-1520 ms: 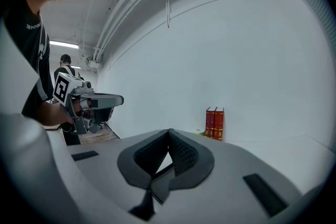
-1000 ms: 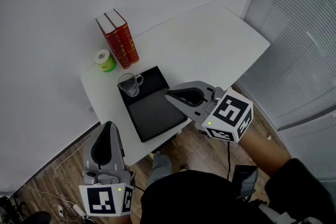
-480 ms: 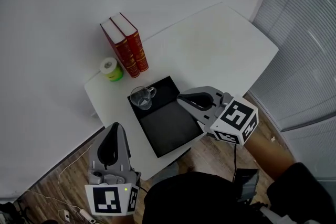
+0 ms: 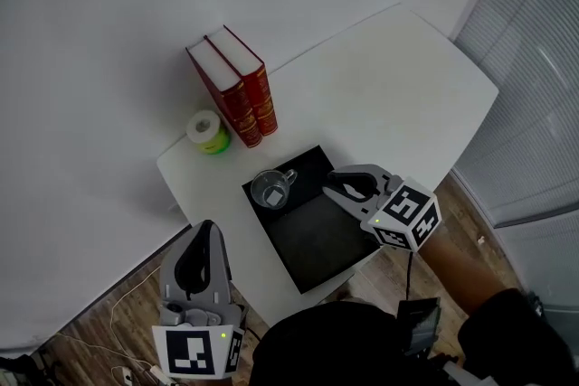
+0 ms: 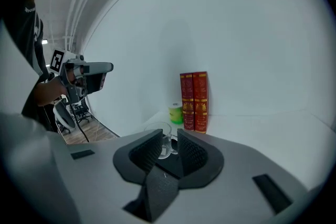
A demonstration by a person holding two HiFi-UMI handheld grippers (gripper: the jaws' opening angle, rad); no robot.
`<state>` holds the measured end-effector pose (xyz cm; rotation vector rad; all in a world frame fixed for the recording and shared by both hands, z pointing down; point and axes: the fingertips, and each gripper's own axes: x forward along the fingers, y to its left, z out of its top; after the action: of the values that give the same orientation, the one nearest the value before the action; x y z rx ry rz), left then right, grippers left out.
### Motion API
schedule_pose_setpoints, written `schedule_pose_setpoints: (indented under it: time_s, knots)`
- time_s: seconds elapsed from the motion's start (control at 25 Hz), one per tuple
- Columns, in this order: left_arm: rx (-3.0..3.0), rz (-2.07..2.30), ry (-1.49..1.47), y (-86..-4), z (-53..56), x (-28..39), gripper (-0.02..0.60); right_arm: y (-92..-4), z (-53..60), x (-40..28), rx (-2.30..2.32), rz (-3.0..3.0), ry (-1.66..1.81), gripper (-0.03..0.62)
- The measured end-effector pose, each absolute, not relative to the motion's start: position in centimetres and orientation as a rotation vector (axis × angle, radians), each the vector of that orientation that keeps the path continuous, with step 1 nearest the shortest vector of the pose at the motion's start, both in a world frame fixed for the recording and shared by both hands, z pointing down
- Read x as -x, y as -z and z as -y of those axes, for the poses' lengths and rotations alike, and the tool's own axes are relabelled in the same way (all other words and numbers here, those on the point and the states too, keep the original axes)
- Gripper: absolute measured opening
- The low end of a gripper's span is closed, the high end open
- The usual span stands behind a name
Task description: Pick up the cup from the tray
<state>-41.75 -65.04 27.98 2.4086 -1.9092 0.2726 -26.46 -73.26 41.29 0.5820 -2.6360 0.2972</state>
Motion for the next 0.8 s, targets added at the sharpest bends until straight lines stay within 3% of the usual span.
schedule_pose_setpoints:
  time_s: [0.4, 0.8]
  knots:
    - [-2.36, 1.874, -0.338, -30.9, 66.3, 45.0, -0.003, -49.4, 76.3, 29.0, -0.645, 2.52, -0.381, 0.141]
    - [-2.343, 1.867, -0.343, -31.6, 67.4, 47.0, -0.003, -52.4, 78.1, 30.3, -0.718, 2.437, -0.35, 0.143]
